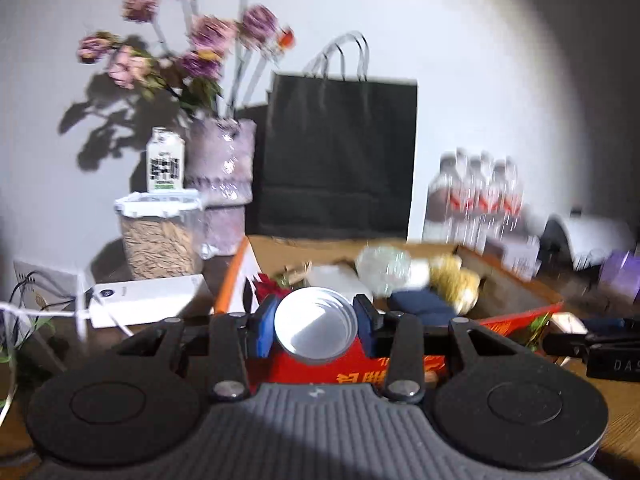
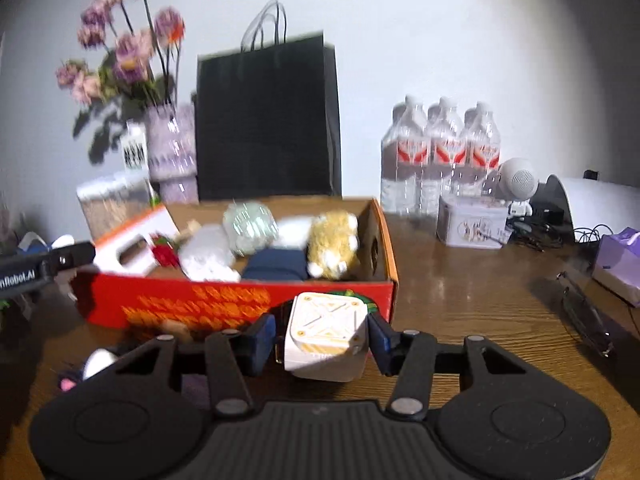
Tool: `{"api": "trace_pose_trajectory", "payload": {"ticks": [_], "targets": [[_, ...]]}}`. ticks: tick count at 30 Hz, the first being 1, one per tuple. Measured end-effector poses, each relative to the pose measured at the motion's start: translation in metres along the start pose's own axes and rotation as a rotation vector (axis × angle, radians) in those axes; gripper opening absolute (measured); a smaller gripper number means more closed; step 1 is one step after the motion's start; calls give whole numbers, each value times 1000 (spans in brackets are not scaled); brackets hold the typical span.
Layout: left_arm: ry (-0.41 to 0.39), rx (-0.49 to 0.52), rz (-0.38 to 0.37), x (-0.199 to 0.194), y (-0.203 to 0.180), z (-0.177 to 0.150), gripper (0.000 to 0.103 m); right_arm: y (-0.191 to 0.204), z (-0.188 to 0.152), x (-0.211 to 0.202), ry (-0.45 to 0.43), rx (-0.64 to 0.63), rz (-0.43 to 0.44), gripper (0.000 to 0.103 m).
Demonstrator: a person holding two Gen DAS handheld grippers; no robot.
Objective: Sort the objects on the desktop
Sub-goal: 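Carry the white lid and cream box into the box while both tools release them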
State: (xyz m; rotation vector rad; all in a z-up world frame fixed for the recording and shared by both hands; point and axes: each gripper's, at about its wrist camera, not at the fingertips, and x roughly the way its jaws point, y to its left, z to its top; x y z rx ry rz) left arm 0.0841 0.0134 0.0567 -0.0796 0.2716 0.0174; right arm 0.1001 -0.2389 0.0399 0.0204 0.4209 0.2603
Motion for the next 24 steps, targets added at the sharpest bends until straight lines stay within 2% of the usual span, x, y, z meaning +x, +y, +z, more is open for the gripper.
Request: {"api": "trace_pose_trajectory", "payload": {"ticks": [4, 7, 11, 15, 18, 24], "targets": [[78, -115, -45, -43, 17, -14, 41, 11, -15, -41, 8, 54, 56, 49], [144, -124, -46, -75, 23, -33, 41, 14, -33, -63, 66, 119, 100, 49], [177, -96, -23, -113, 33, -51, 41, 25, -51, -87, 105, 80, 93, 49], [212, -82, -16, -126, 38, -56, 41, 36, -65, -105, 114, 61, 113, 49], [219, -81, -24, -128, 36, -58, 41, 41, -68, -113, 89, 36, 76, 49], [185, -59, -50, -124, 32, -45, 41, 24, -44, -115, 52, 59, 63, 49]]}}
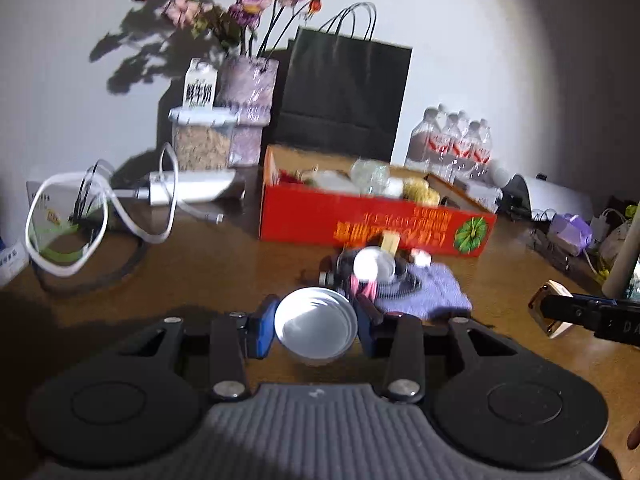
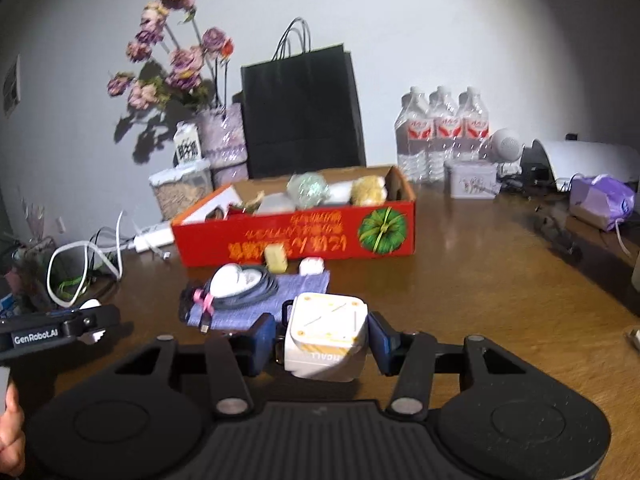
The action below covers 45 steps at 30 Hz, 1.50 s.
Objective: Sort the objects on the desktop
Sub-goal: 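Carry the white lid and cream box into the box while both tools release them, then withdraw both open tools from the box back over the table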
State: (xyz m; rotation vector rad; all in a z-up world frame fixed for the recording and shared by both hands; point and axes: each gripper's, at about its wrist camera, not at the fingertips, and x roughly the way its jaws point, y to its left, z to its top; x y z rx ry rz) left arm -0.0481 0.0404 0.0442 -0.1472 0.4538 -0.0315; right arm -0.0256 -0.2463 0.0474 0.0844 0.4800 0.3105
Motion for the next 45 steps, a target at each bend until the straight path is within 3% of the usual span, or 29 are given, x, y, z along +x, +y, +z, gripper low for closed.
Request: {"api": "trace_pose_trajectory", "payload": {"ticks": [5, 9, 12, 15, 20, 23, 26, 31, 34, 35, 36, 37, 38, 40, 42, 45], "targets": [[-68, 32, -81, 20, 2, 58, 41, -11, 62, 8, -90, -77, -4, 49], [-62, 88, -129, 59, 0, 111, 41, -18, 118, 48, -74, -97, 40, 49], [55, 78, -201, 116, 0, 148, 41, -23, 155, 111, 48, -87, 78, 49], [179, 57, -174, 183, -6, 165, 41, -25, 173, 184, 202, -79, 58, 49], [310, 116, -26, 265, -16, 165, 41, -16, 163, 261, 382, -186, -106, 49], [355, 181, 14, 285, -17, 156, 41, -17, 146, 282, 448, -272, -178, 49], [377, 236, 29, 293, -20, 147, 44, -24, 135, 288, 476, -267, -165, 50], [379, 258, 61, 298, -21, 143, 59, -26, 138, 286, 459, -258, -148, 49], [366, 228, 53, 290, -19, 149, 64, -35, 150, 276, 410, -193, -127, 51], [356, 221, 53, 285, -20, 152, 72, -37, 155, 269, 384, -170, -114, 53], [342, 213, 55, 277, -19, 156, 83, -37, 159, 261, 356, -147, -90, 63], [326, 204, 59, 267, -19, 160, 87, -37, 163, 251, 327, -126, -66, 76], [303, 195, 58, 256, -19, 162, 90, -36, 165, 242, 306, -117, -48, 79], [254, 179, 42, 228, -20, 165, 93, -29, 164, 223, 275, -114, -18, 79], [201, 164, 25, 198, -21, 163, 103, -22, 158, 205, 247, -109, 7, 80], [154, 170, -2, 160, -27, 154, 103, -12, 143, 180, 212, -107, 36, 83]]}}
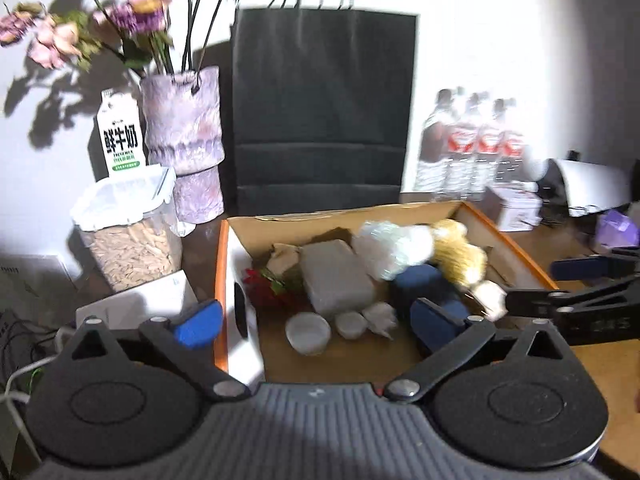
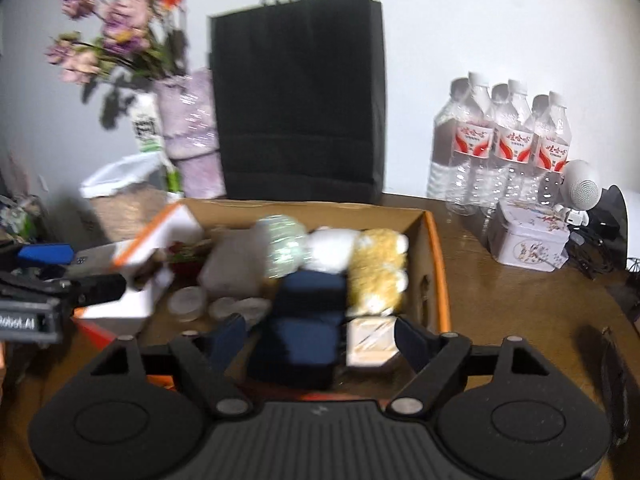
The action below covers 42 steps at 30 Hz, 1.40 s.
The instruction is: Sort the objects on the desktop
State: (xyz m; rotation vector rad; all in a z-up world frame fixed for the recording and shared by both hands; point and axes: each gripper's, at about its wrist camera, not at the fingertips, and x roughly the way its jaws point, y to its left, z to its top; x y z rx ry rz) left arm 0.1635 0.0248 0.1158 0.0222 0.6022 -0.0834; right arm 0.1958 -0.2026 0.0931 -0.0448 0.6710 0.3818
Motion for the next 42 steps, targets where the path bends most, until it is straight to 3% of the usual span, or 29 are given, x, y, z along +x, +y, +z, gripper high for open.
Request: {"api": "trace_pose_trajectory", "payload": {"ticks": [9, 18, 21, 26, 40, 42], "targets": [[-69, 39, 27, -84, -21, -83, 103, 25, -89, -61, -34, 21, 15, 85], [-91, -90, 34, -124, -24, -166, 103, 50, -176, -112, -93, 40, 56, 85], [-99, -46, 42, -134, -31, -183, 103, 51, -193, -125, -139, -14, 32, 92], [-84, -70, 18, -144, -27, -199, 103, 44, -206, -134, -110, 13, 42, 94], [-233, -17, -1, -152, -34, -193, 103, 36, -196, -124, -80, 50, 13, 94], [-216, -1, 1, -145, -34, -189, 103, 36, -189, -122, -94, 46, 13, 93]]}}
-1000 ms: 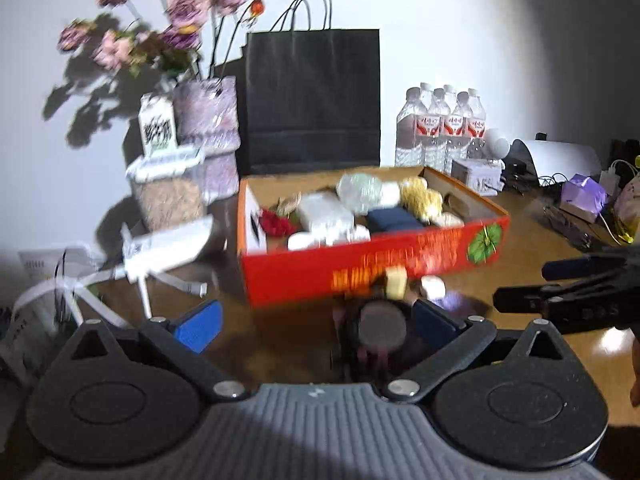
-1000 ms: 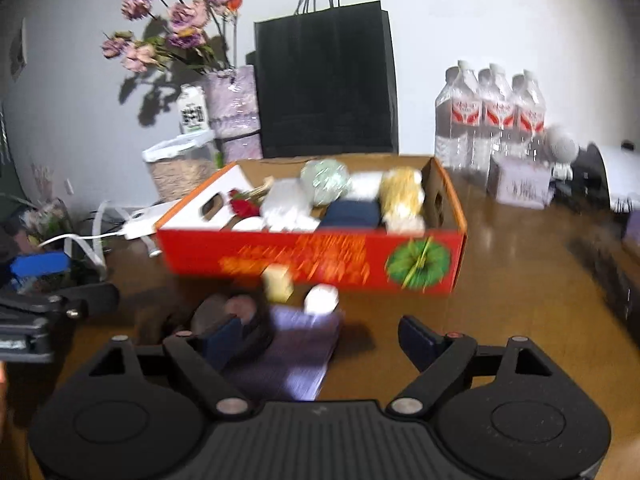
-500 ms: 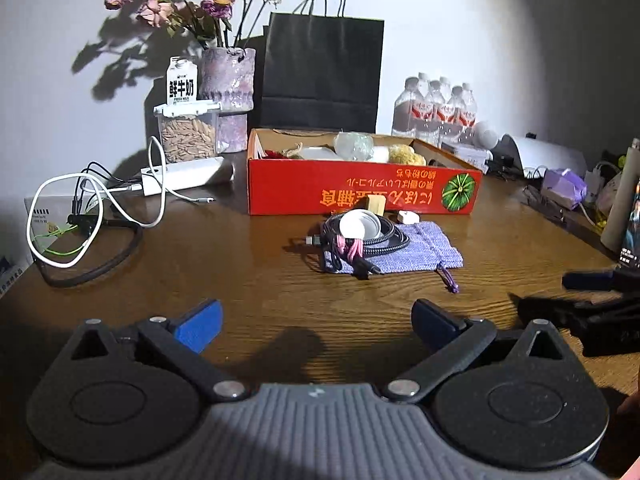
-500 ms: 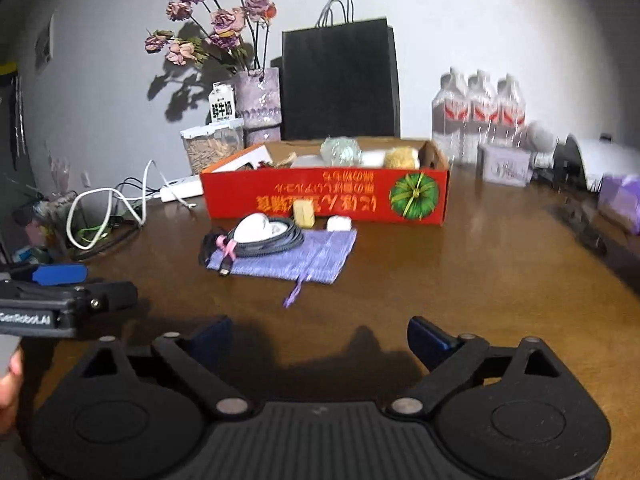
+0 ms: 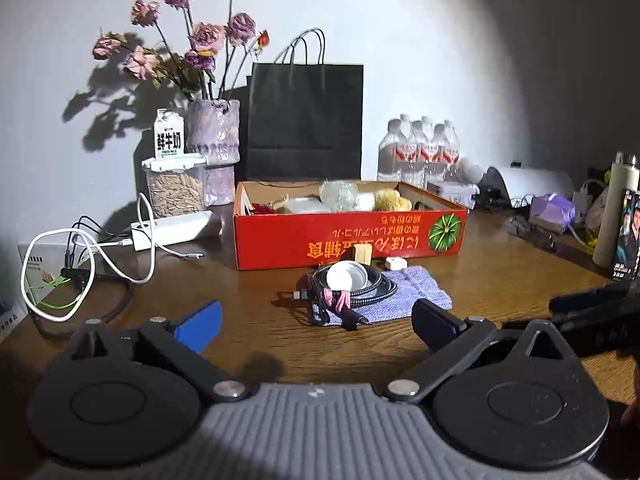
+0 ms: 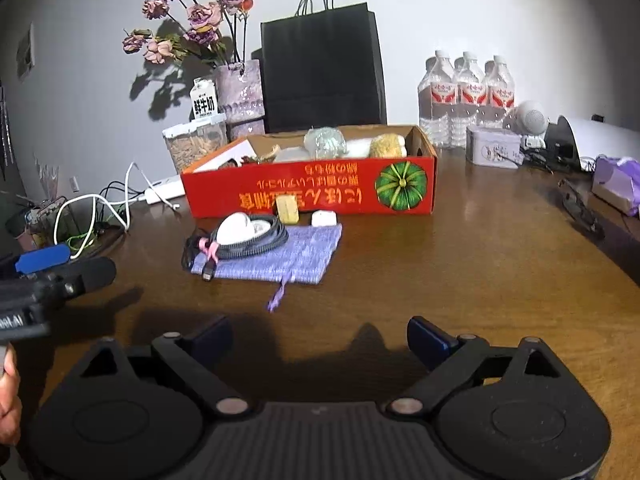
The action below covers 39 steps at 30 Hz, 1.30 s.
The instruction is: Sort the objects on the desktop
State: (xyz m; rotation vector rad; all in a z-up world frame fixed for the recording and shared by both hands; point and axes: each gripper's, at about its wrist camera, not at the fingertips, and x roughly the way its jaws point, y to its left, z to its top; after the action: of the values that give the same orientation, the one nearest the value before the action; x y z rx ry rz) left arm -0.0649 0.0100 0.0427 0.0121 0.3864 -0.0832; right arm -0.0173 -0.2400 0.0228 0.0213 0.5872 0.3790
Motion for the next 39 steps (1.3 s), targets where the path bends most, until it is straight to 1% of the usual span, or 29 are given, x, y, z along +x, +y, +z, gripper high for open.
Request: {"api": "trace_pose_trajectory", "payload": {"ticks": [2, 3, 4, 8, 9, 10, 11, 12, 13, 14, 15, 19, 22, 23, 24, 25, 26, 28, 31, 33, 35, 37, 39], "targets": [[55, 16, 1, 13, 0, 5, 103, 1, 10, 7, -3, -12, 7, 88], [71, 24, 0, 18, 1, 7, 103, 1, 15, 13, -4, -18, 6, 81], [78, 35, -1, 24, 2, 9, 103, 2, 21, 19, 2, -26, 7, 77], [98, 59, 6, 52, 8, 20, 103, 7, 43, 49, 17, -40, 37, 68], [102, 50, 0, 60, 10, 24, 101, 7, 50, 59, 25, -33, 49, 63], [107, 37, -13, 68, 12, 27, 100, 6, 55, 67, 32, -20, 59, 56], [112, 26, -32, 77, 14, 31, 94, 5, 61, 75, 42, -2, 68, 52], [117, 20, -47, 85, 15, 35, 84, 4, 66, 82, 50, 13, 72, 45], [119, 22, -69, 94, 14, 38, 79, 1, 73, 90, 53, 30, 68, 43], [127, 32, -97, 104, 12, 41, 69, 0, 77, 95, 49, 41, 59, 43], [141, 43, -117, 114, 10, 43, 67, -2, 80, 99, 46, 49, 52, 43], [177, 93, -170, 144, -3, 48, 67, -9, 83, 111, 47, 85, 47, 43], [226, 66, -213, 158, -7, 44, 67, -13, 76, 117, 55, 94, 53, 43], [233, 59, -231, 160, -7, 41, 55, -14, 74, 120, 60, 98, 57, 43], [237, 59, -231, 160, -7, 39, 42, -15, 71, 122, 71, 105, 60, 43], [234, 51, -219, 159, -7, 39, 41, -17, 70, 123, 80, 115, 59, 43], [213, 29, -225, 155, -4, 40, 41, -17, 70, 123, 80, 113, 59, 43], [150, -14, -249, 143, 2, 48, 41, -18, 75, 122, 68, 87, 59, 43], [74, -62, -220, 124, 14, 62, 41, -21, 85, 125, 60, 31, 32, 44], [50, -96, -196, 116, 26, 68, 41, -24, 92, 137, 80, 0, 35, 46], [48, -124, -154, 113, 37, 69, 41, -27, 95, 153, 110, 7, 64, 45], [74, -141, -110, 114, 46, 66, 41, -26, 95, 170, 146, 7, 37, 45], [104, -158, -92, 116, 53, 64, 41, -21, 94, 174, 120, -23, 27, 45]]}}
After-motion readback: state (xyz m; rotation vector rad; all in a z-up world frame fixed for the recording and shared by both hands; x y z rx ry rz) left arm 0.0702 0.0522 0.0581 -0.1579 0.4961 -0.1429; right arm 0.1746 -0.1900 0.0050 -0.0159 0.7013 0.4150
